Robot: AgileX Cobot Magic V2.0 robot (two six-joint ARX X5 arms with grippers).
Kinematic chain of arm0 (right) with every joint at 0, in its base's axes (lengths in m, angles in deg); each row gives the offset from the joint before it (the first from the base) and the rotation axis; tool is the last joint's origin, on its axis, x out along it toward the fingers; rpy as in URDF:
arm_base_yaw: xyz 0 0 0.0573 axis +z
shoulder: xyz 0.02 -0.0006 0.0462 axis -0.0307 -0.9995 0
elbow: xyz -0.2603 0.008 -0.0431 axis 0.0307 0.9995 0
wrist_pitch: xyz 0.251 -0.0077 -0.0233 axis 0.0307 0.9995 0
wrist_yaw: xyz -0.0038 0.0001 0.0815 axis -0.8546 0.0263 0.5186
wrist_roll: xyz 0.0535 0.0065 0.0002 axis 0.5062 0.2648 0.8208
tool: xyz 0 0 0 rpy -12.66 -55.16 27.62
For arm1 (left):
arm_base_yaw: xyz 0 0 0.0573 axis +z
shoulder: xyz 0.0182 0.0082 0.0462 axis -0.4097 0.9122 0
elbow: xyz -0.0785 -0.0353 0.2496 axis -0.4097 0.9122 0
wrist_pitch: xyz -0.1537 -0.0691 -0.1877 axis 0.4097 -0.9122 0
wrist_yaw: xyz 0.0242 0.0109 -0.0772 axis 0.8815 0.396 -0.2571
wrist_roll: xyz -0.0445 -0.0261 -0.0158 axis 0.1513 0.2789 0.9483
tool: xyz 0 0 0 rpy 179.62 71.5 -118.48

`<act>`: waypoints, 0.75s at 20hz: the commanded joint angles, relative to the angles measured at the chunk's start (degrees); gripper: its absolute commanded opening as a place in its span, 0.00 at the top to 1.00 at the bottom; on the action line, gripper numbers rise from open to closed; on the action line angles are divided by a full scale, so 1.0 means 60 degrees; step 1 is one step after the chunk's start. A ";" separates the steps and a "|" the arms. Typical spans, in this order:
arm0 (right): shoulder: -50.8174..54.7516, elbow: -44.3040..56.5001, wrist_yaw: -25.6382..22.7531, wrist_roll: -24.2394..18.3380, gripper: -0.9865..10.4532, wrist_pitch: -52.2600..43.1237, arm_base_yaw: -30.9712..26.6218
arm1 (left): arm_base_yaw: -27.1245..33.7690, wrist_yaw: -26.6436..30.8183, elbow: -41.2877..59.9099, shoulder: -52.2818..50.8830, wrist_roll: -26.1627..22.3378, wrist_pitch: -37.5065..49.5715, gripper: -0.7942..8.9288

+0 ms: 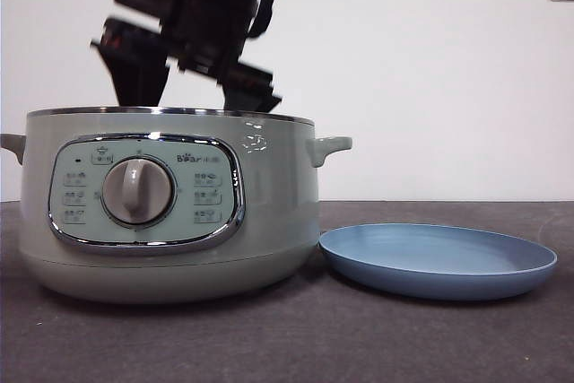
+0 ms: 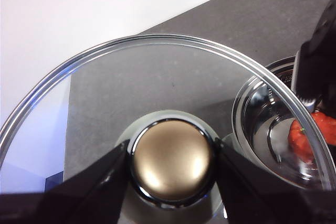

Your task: Take the pumpkin out from the steamer,put the pumpkin in the blue plate,close the lid

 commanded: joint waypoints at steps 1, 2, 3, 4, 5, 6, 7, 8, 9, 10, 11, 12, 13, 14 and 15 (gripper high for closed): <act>-0.0452 0.0004 0.0015 -0.0076 0.44 -0.0087 0.0015 | -0.0011 0.0102 -0.0186 -0.0091 -0.0113 0.0342 0.93; -0.0568 0.0004 0.0007 -0.0102 0.44 -0.0127 0.0007 | -0.0011 0.0098 -0.0186 -0.0091 -0.0113 0.0342 0.93; -0.0612 0.0004 0.0004 -0.0095 0.45 -0.0193 0.0007 | -0.0011 0.0102 -0.0186 -0.0095 -0.0113 0.0339 0.93; -0.0612 0.0004 -0.0033 -0.0095 0.45 -0.0299 0.0011 | -0.0011 0.0098 -0.0186 -0.0091 -0.0113 0.0335 0.93; -0.0612 0.0004 -0.0044 -0.0022 0.55 -0.0361 0.0011 | -0.0011 0.0098 -0.0186 -0.0091 -0.0113 0.0335 0.93; -0.0608 0.0004 -0.0044 -0.0022 0.77 -0.0328 0.0011 | -0.0011 0.0102 -0.0186 -0.0091 -0.0113 0.0335 0.93; -0.0608 0.0000 -0.0033 -0.0029 0.94 -0.0280 0.0011 | -0.0011 0.0102 -0.0186 -0.0091 -0.0113 0.0335 0.93; -0.0608 0.0000 -0.0033 -0.0025 0.92 -0.0280 0.0015 | -0.0011 0.0098 -0.0186 -0.0091 -0.0113 0.0335 0.93; -0.0590 0.0000 -0.0033 -0.0018 0.92 -0.0277 0.0018 | -0.0011 0.0098 -0.0186 -0.0091 -0.0113 0.0335 0.93; -0.0554 0.0000 -0.0033 -0.0011 0.92 -0.0229 0.0018 | -0.0011 0.0098 -0.0186 -0.0091 -0.0113 0.0339 0.93; -0.0419 0.0000 -0.0040 0.0058 0.92 -0.0142 0.0011 | -0.0011 0.0098 -0.0186 -0.0091 -0.0113 0.0339 0.93; -0.0233 0.0000 -0.0033 0.0091 0.92 -0.0066 0.0007 | -0.0011 0.0095 -0.0186 -0.0084 -0.0109 0.0346 0.93; 0.0007 0.0000 -0.0036 0.0087 0.92 0.0051 0.0000 | -0.0011 0.0084 -0.0186 -0.0069 -0.0109 0.0350 0.93; 0.0266 0.0000 -0.0033 0.0091 0.92 0.0146 0.0000 | -0.0011 0.0069 -0.0186 -0.0051 -0.0109 0.0361 0.93; 0.0659 0.0000 -0.0036 0.0087 0.92 0.0313 -0.0058 | -0.0011 0.0066 -0.0186 -0.0011 -0.0109 0.0423 0.93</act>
